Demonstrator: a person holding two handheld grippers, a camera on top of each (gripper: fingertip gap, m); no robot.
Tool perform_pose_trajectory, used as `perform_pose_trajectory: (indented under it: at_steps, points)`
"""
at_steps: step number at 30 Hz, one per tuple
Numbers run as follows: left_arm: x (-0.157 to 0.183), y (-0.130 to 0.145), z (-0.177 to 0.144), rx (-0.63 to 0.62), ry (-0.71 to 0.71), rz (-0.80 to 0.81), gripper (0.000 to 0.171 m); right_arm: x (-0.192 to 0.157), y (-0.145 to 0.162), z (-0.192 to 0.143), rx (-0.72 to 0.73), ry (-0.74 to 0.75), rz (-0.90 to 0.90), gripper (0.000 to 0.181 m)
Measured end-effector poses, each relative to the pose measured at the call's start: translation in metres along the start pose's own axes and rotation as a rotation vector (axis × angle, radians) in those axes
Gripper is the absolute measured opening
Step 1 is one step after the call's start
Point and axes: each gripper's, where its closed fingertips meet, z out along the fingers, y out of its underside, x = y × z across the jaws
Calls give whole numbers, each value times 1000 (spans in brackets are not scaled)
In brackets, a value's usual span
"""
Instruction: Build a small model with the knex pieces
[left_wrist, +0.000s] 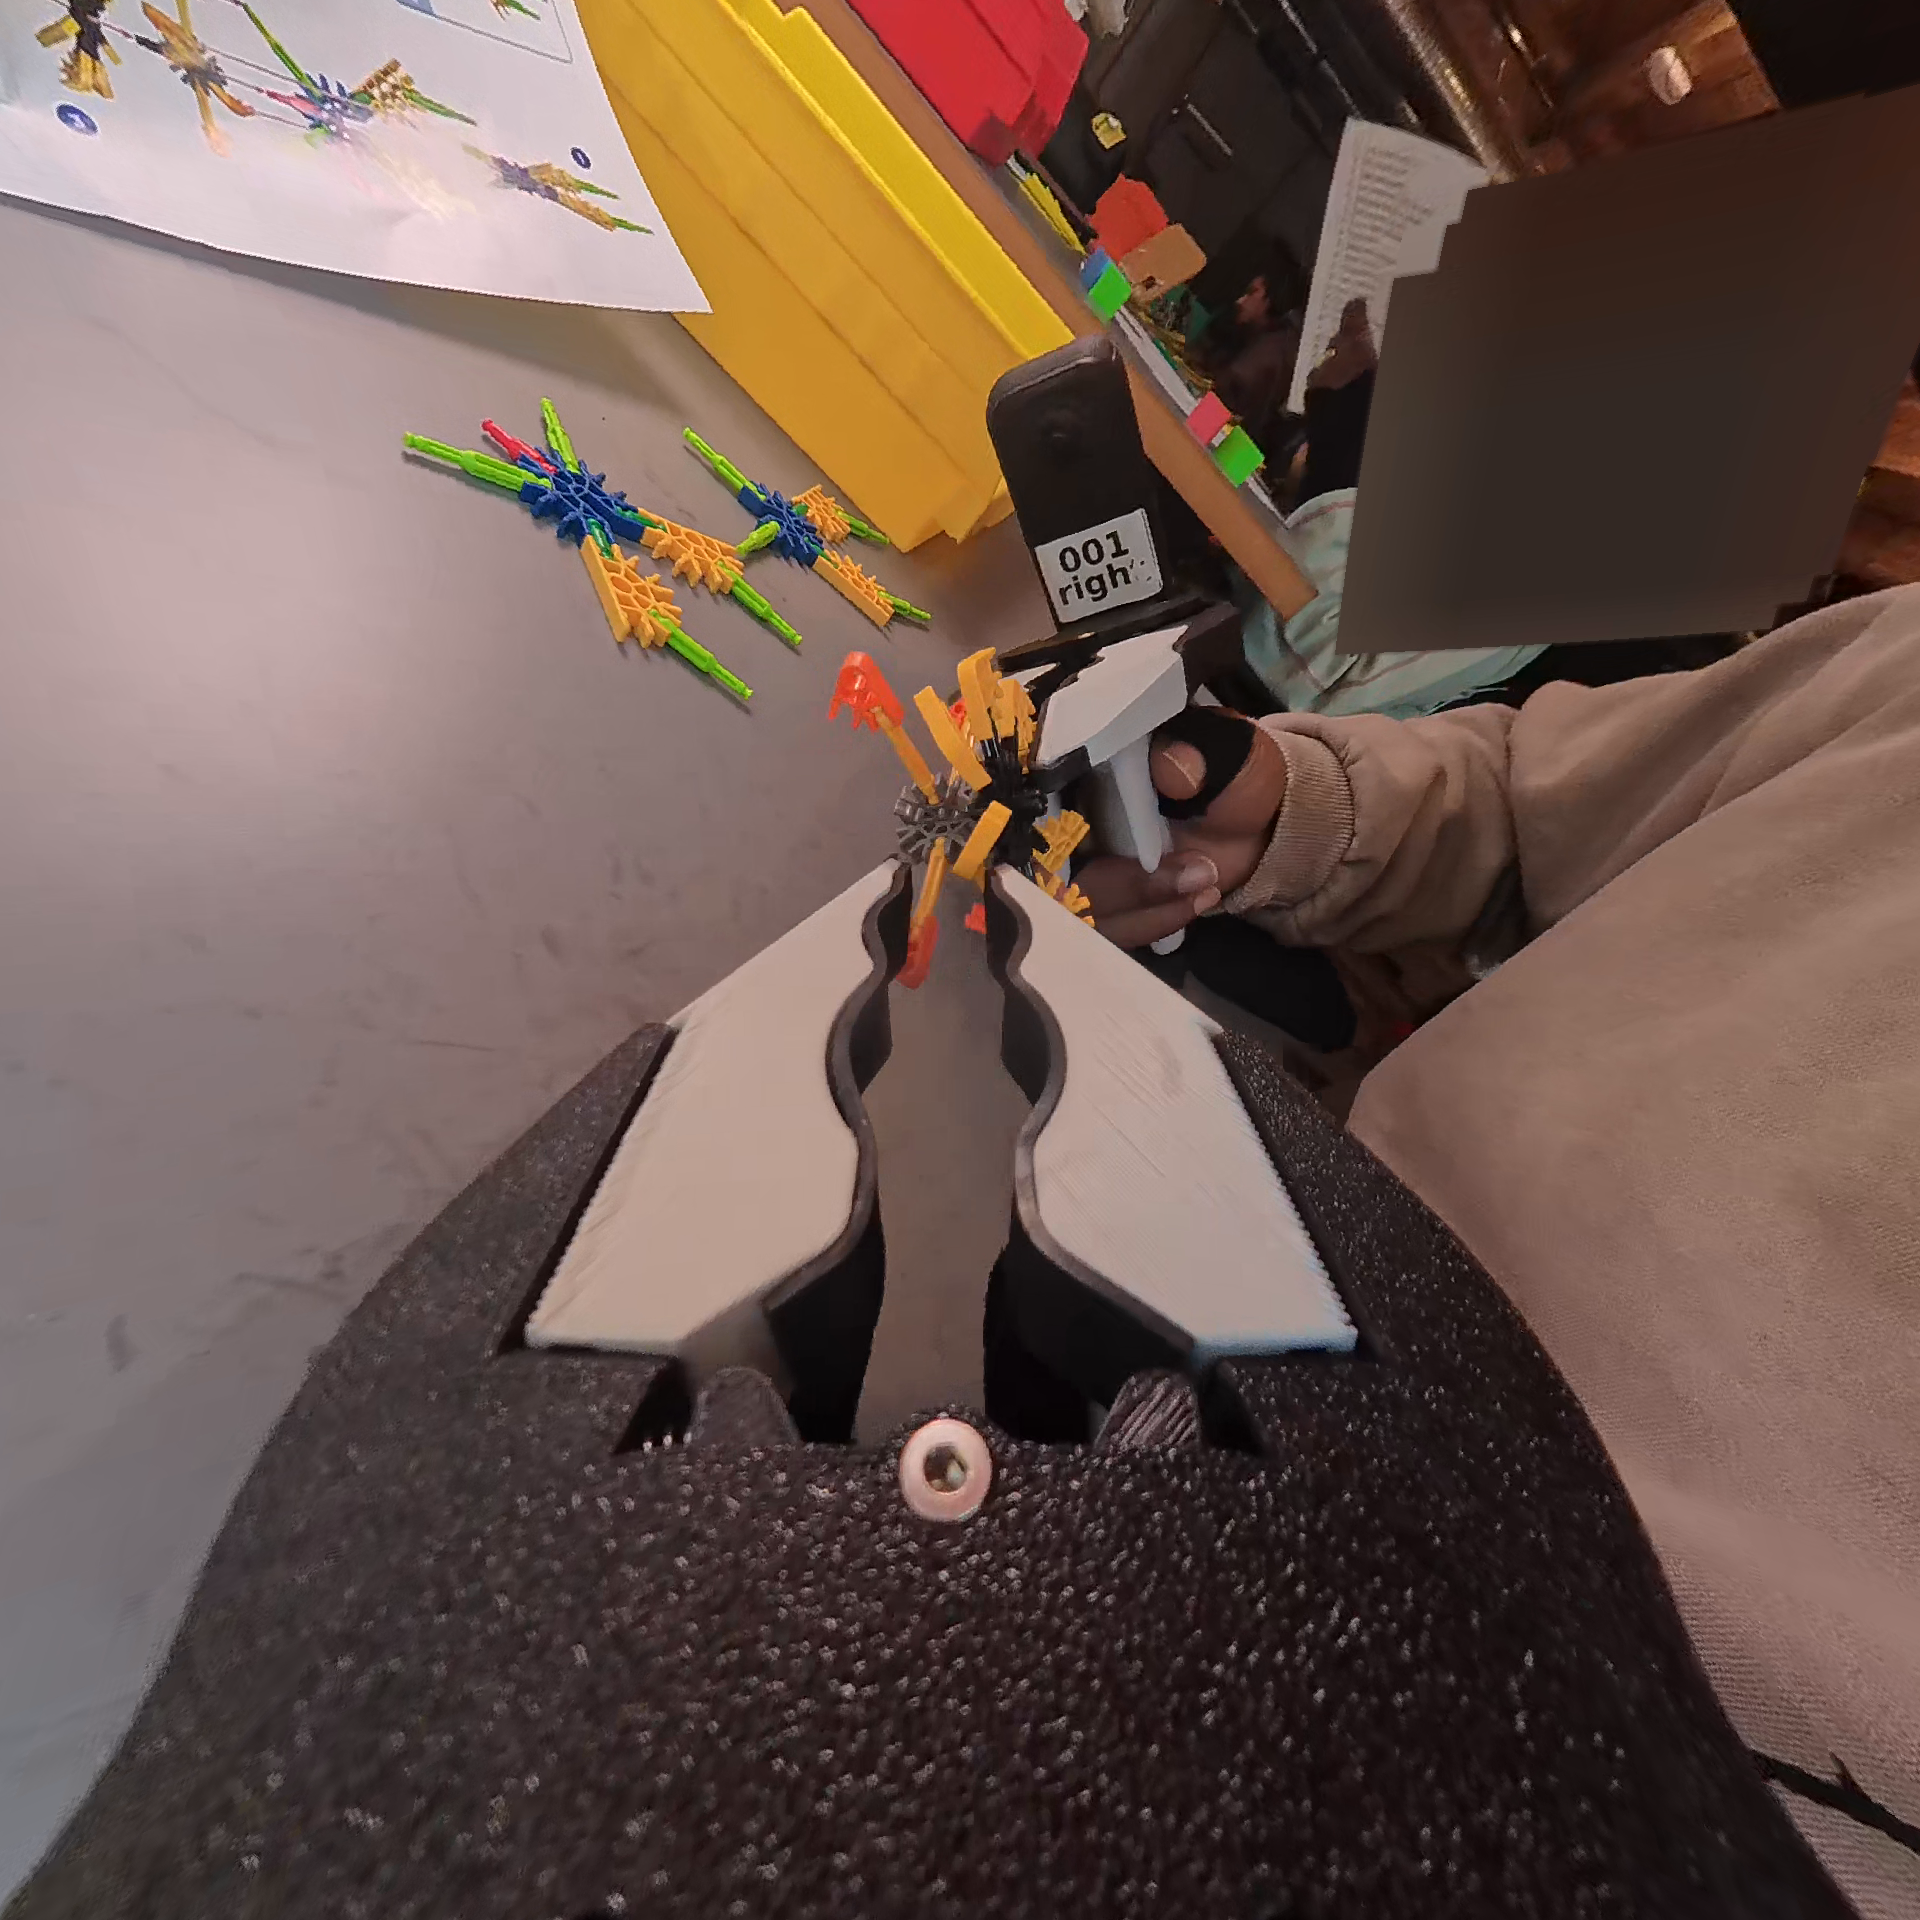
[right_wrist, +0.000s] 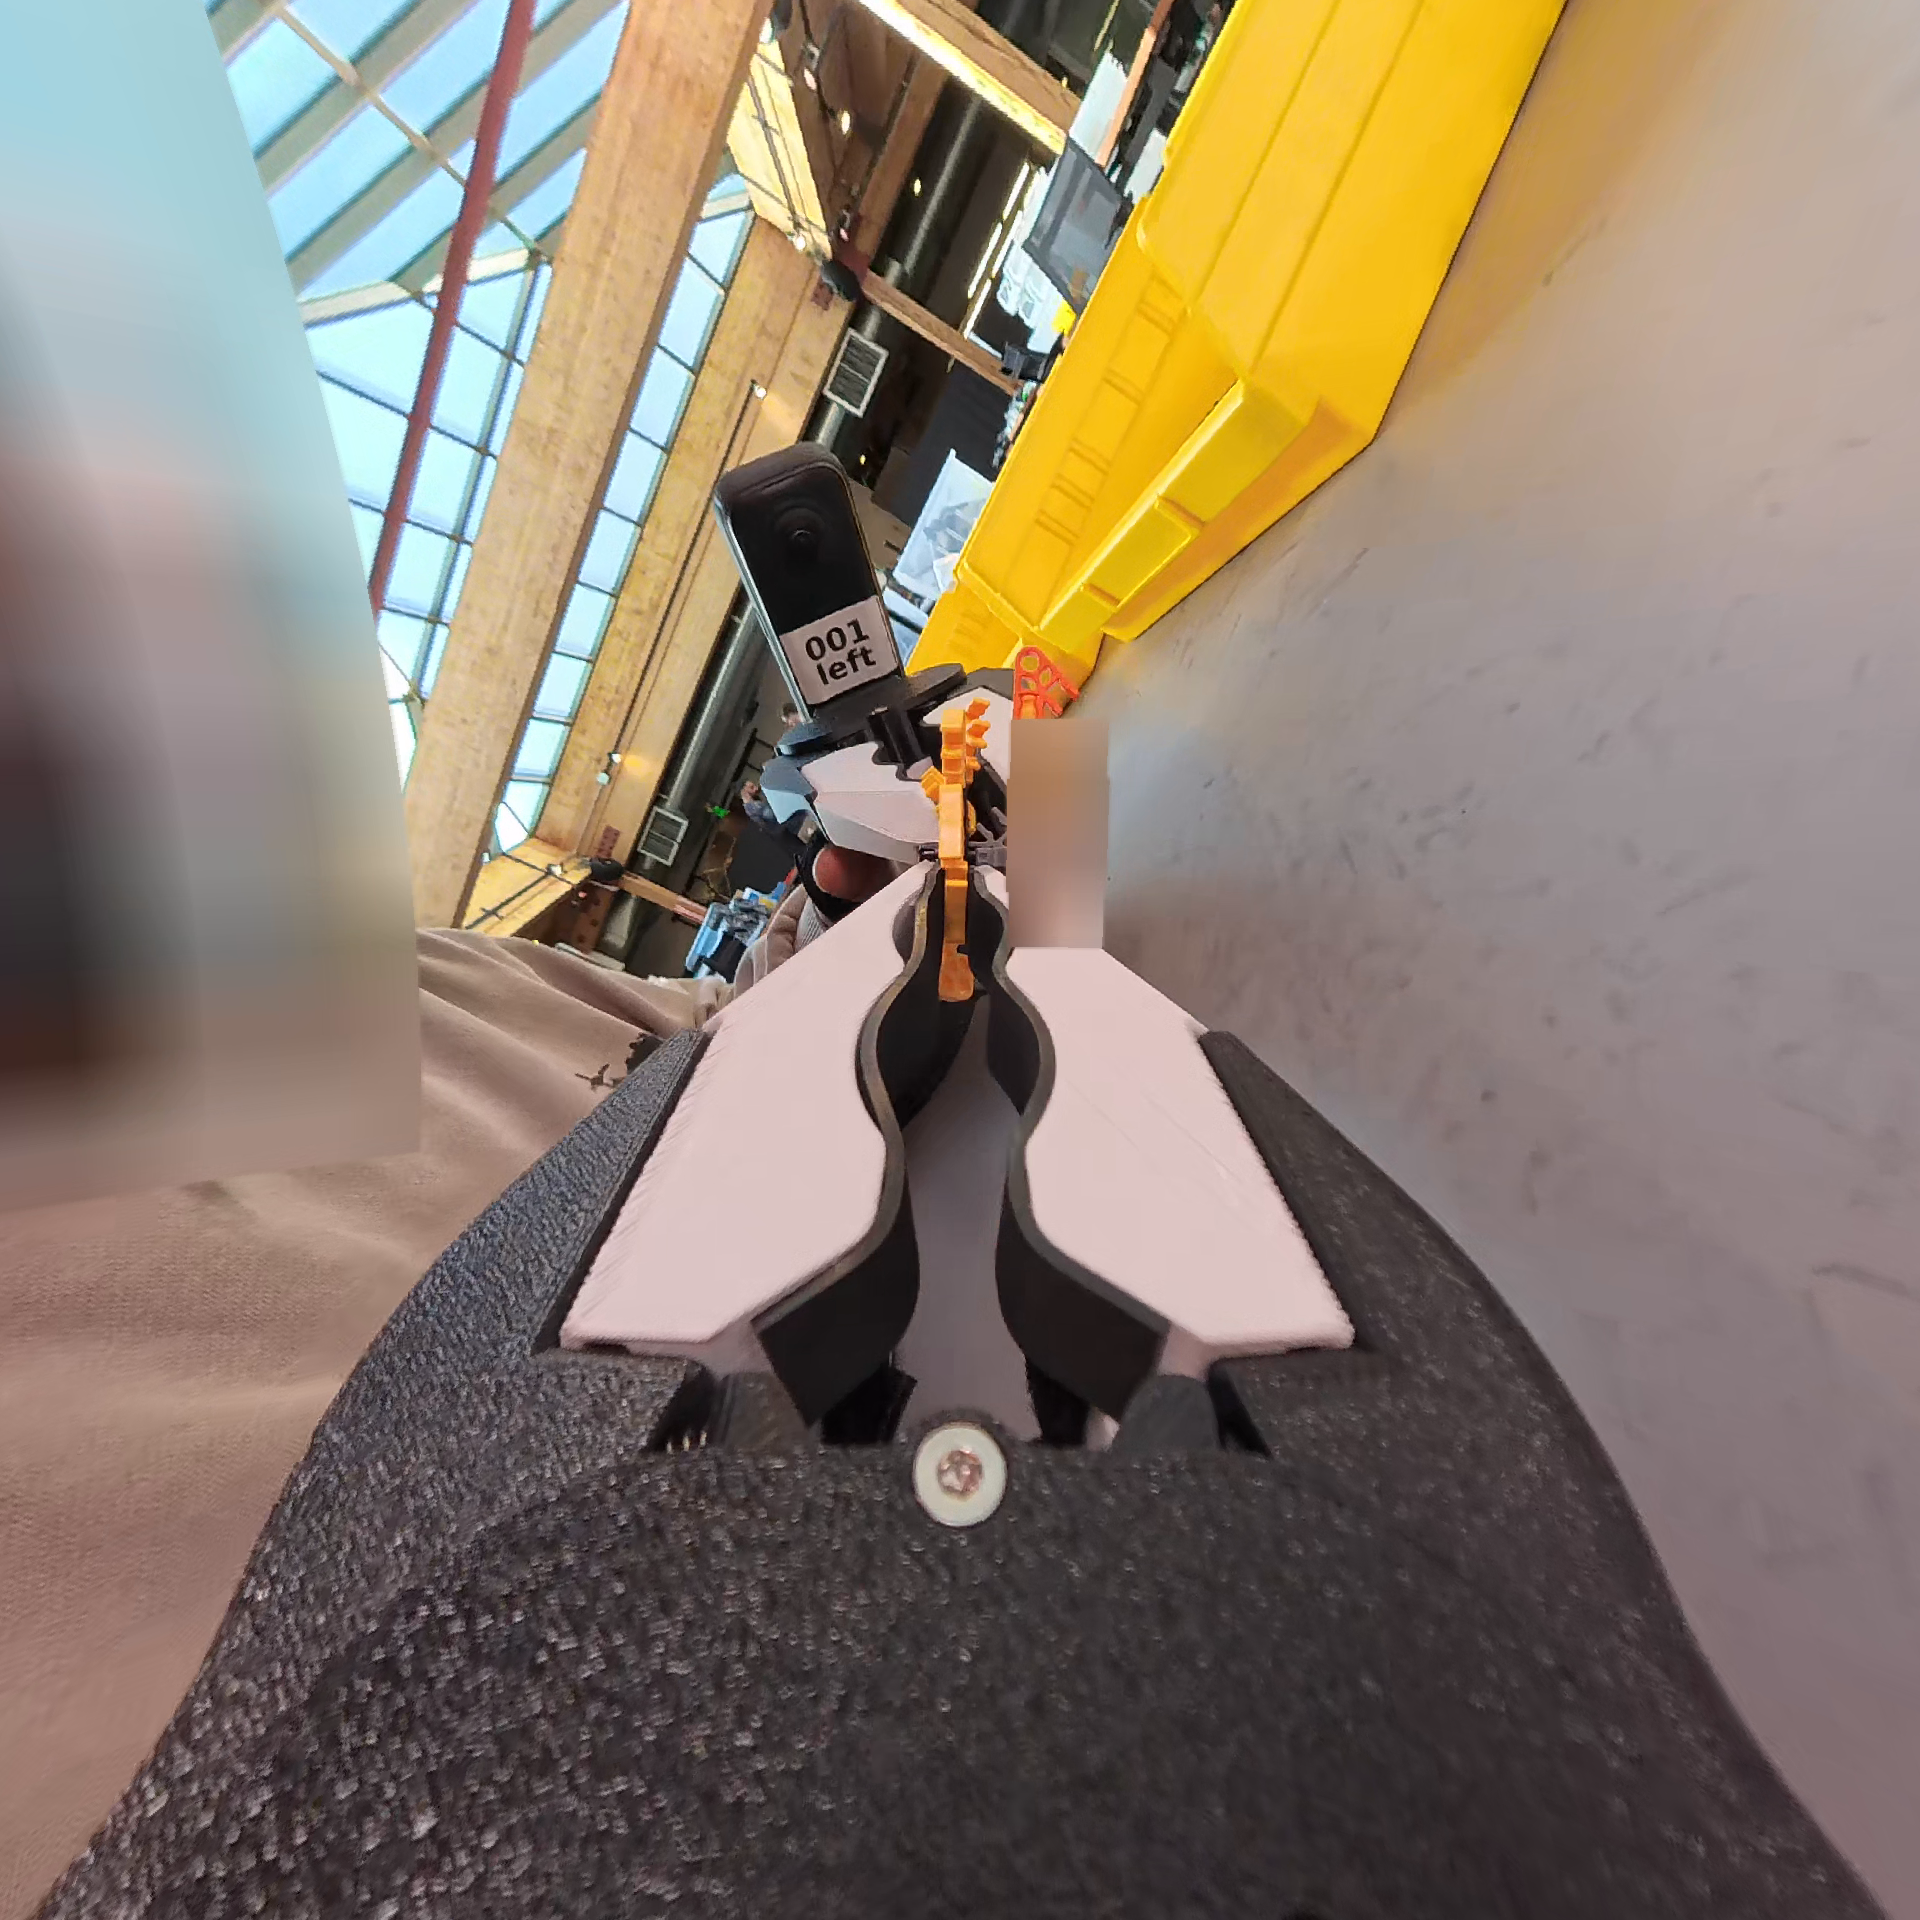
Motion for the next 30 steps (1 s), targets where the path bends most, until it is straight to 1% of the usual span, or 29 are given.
perform_pose_trajectory:
  at_steps: [1,2,3,9,14,17,24,28,30]
  points:
    - [2,-1,-2,8,28,-19,18,1,-3,0,20,2,10,1]
    - [4,-2,-4,9,57,-34,25,1,-5,0,32,-9,30,1]
    - [4,-1,-4,5,67,-43,25,1,-6,1,42,-19,53,1]
    - [3,5,5,-16,40,-33,24,3,-8,8,90,-67,182,1]
    - [-3,1,3,22,47,-123,17,8,-9,11,110,-69,248,2]
    - [-4,1,2,30,56,-151,15,7,-9,13,113,-83,284,9]
    - [-6,0,-2,49,84,-203,13,7,-7,15,92,-83,278,22]
    - [-7,-1,-4,61,101,-228,13,9,-3,13,51,-36,204,23]
    - [-8,-1,-5,62,101,-236,12,10,-1,11,32,-4,151,18]
